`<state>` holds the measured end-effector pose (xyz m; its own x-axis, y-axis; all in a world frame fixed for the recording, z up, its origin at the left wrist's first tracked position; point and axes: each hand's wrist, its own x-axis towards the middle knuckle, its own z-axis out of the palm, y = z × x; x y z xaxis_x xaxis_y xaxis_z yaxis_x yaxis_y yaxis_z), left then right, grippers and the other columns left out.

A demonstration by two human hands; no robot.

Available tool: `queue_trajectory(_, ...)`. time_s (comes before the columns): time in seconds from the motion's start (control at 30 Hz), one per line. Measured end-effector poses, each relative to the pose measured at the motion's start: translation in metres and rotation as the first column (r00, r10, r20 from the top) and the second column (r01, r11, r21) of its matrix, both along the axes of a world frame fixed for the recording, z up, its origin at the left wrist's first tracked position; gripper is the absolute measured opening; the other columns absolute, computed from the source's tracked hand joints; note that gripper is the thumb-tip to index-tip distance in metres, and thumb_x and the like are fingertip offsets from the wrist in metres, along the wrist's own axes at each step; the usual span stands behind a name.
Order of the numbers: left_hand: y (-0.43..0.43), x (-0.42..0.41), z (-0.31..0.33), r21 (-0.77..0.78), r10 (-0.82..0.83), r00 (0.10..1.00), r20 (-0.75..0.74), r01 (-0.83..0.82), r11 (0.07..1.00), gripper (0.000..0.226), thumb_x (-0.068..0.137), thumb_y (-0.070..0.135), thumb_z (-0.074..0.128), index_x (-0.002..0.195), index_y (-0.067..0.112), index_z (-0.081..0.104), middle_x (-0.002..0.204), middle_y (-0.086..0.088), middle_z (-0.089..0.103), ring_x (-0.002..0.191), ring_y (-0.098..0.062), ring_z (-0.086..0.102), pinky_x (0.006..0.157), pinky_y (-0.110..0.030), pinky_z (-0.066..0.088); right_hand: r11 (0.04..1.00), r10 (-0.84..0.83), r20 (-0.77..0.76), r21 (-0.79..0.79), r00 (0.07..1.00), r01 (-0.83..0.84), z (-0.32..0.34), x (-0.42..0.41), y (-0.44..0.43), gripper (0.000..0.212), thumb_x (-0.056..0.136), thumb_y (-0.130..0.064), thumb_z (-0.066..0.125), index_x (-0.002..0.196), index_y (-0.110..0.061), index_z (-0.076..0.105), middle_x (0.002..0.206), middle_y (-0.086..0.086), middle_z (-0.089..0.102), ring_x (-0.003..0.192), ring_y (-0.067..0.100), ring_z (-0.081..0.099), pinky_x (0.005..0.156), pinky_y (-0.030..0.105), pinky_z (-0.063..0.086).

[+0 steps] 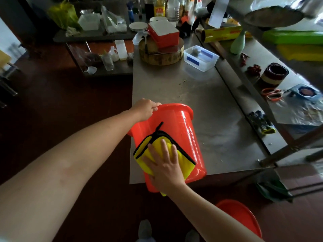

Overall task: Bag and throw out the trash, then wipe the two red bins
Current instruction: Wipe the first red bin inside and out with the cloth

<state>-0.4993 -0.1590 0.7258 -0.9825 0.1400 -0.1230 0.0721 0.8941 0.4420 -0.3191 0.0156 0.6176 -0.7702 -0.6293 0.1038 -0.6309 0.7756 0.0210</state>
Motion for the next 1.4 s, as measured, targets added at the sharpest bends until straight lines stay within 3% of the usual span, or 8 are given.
queue_trajectory(0.13, -0.004, 0.004, -0.006, 0.017, 0.026, 1.0, -0.004, -0.026, 1.0, 0.043, 0.104, 0.005, 0.046, 0.145, 0.014, 0.052, 0.14, -0.009, 0.06, 0.132, -0.02, 0.054, 0.107, -0.017, 0.033, 0.999, 0.052, -0.005, 0.003, 0.999, -0.052, 0.001, -0.002, 0.007, 0.064, 0.09, -0.062, 0.046, 0.15, -0.041, 0.043, 0.17, -0.001, 0.012, 0.155, 0.038, -0.011, 0.119, 0.068, 0.001)
queue_trajectory(0.3, -0.002, 0.004, -0.009, 0.03, 0.019, 0.999, -0.033, -0.018, 0.999, 0.041, 0.104, 0.006, 0.046, 0.144, 0.011, 0.053, 0.137, -0.011, 0.063, 0.129, -0.021, 0.057, 0.105, -0.018, 0.035, 0.962, -0.195, 0.09, -0.176, 0.977, 0.208, 0.003, -0.013, 0.045, 0.069, 0.088, -0.069, 0.044, 0.153, -0.051, 0.028, 0.17, -0.01, 0.001, 0.157, 0.031, -0.007, 0.121, 0.062, 0.015)
queue_trajectory(0.47, 0.0, 0.003, -0.009, 0.032, 0.015, 0.999, -0.042, -0.013, 0.999, 0.038, 0.105, 0.011, 0.051, 0.143, 0.011, 0.055, 0.14, -0.012, 0.06, 0.132, -0.023, 0.054, 0.106, -0.017, 0.033, 0.787, -0.39, 0.325, -0.37, 0.862, 0.495, -0.001, -0.018, 0.079, 0.067, 0.09, -0.077, 0.036, 0.153, -0.056, 0.024, 0.169, -0.013, 0.008, 0.157, 0.024, 0.004, 0.119, 0.052, 0.025)
queue_trajectory(0.73, 0.012, 0.001, -0.01, 0.027, 0.033, 0.999, -0.038, -0.032, 0.999, 0.04, 0.106, 0.013, 0.046, 0.145, 0.017, 0.053, 0.142, -0.006, 0.059, 0.134, -0.019, 0.052, 0.11, -0.02, 0.031, 0.519, -0.376, 0.658, -0.434, 0.653, 0.736, -0.009, -0.024, 0.115, 0.061, 0.098, -0.062, 0.046, 0.152, -0.059, 0.018, 0.168, -0.013, 0.015, 0.151, 0.024, 0.025, 0.115, 0.052, 0.033)
queue_trajectory(0.87, 0.014, -0.003, -0.006, -0.001, 0.017, 0.999, -0.048, -0.017, 1.0, 0.038, 0.105, 0.016, 0.05, 0.142, 0.016, 0.057, 0.143, -0.009, 0.057, 0.135, -0.022, 0.052, 0.114, -0.025, 0.035, 0.572, -0.445, 0.596, -0.385, 0.668, 0.724, -0.004, -0.014, 0.101, 0.063, 0.097, -0.064, 0.04, 0.154, -0.057, 0.013, 0.17, -0.009, 0.009, 0.154, 0.027, 0.016, 0.12, 0.052, 0.025)
queue_trajectory(0.97, 0.01, -0.005, -0.003, 0.006, 0.017, 1.0, -0.021, -0.017, 1.0, 0.037, 0.104, 0.015, 0.053, 0.141, 0.014, 0.058, 0.143, -0.009, 0.057, 0.136, -0.021, 0.051, 0.114, -0.023, 0.033, 0.701, -0.507, 0.409, -0.316, 0.759, 0.639, -0.001, 0.004, 0.076, 0.066, 0.093, -0.075, 0.025, 0.155, -0.056, 0.01, 0.171, -0.005, 0.003, 0.156, 0.034, 0.006, 0.121, 0.056, 0.022)
queue_trajectory(1.17, 0.006, -0.005, -0.003, 0.009, 0.008, 1.0, -0.012, -0.008, 1.0, 0.037, 0.104, 0.017, 0.052, 0.141, 0.013, 0.058, 0.144, -0.01, 0.057, 0.136, -0.022, 0.05, 0.112, -0.022, 0.032, 0.931, -0.299, 0.075, -0.195, 0.951, 0.307, -0.007, 0.031, 0.037, 0.068, 0.092, -0.067, 0.043, 0.155, -0.048, 0.027, 0.17, 0.005, 0.008, 0.152, 0.05, 0.0, 0.116, 0.072, 0.013)
queue_trajectory(1.4, -0.004, -0.007, 0.0, 0.019, 0.006, 0.999, 0.045, -0.007, 1.0, 0.038, 0.105, 0.021, 0.052, 0.142, 0.018, 0.057, 0.147, -0.007, 0.054, 0.137, -0.023, 0.048, 0.112, -0.024, 0.033, 0.965, -0.235, 0.04, -0.109, 0.971, 0.238, -0.006, 0.023, 0.028, 0.071, 0.089, -0.069, 0.043, 0.155, -0.048, 0.027, 0.171, 0.0, 0.003, 0.153, 0.048, -0.003, 0.114, 0.074, 0.017)
